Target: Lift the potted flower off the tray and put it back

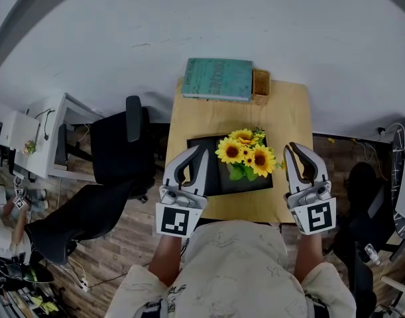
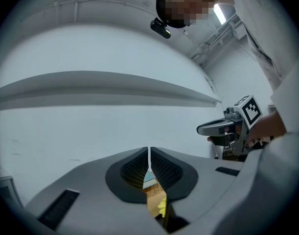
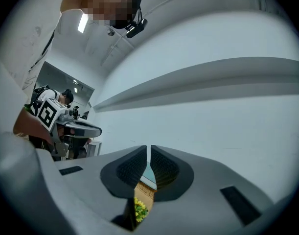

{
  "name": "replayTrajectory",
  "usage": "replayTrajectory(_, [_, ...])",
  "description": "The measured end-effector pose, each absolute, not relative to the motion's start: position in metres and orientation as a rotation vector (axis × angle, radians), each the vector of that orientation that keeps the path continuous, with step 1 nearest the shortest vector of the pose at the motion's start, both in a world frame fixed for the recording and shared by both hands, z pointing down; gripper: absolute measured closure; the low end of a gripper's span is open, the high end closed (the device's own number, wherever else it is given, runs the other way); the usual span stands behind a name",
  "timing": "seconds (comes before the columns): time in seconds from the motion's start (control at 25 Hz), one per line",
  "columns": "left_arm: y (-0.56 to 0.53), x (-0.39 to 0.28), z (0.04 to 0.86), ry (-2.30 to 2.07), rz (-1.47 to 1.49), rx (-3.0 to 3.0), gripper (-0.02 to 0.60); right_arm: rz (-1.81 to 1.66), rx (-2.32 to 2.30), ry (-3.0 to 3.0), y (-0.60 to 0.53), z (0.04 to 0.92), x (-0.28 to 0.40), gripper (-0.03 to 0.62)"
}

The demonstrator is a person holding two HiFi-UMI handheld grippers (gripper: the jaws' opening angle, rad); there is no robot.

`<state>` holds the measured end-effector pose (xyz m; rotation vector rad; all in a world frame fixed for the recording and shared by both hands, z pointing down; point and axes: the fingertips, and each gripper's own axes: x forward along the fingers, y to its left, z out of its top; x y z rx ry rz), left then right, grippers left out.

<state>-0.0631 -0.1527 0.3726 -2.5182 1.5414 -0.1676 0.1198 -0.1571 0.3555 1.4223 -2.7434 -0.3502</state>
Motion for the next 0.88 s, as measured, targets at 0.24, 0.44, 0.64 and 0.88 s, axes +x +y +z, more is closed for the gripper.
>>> replayTrajectory(0.24, [-0.1533,-0.0627,0.3744,1.548,-0.158,-2.538,0.575,-0.31,1.41,-2.774,-0.1552,0.3556,0.118,0.579])
replayTrajectory(0.44, [-0.1544,-0.0627,0.3755,1.549,-0.177,-2.53,0.574,-0.344,1.455,-2.705,-0.1608,0.3582,0.1216,0.579])
replayTrajectory(0.64, [-0.1535,-0.0621,0.3756,1.54,-0.183,-2.526,0.574,-0.341,1.448,-2.692,-0.1612,0.359,0.1225,0.579])
replayTrajectory(0.88, [-0.1568,-0.0606,0.3761,1.541,-0.18,-2.526,0.574,-0.35,1.45,-2.696,-0.1638,0.3576,0.1225,0.579])
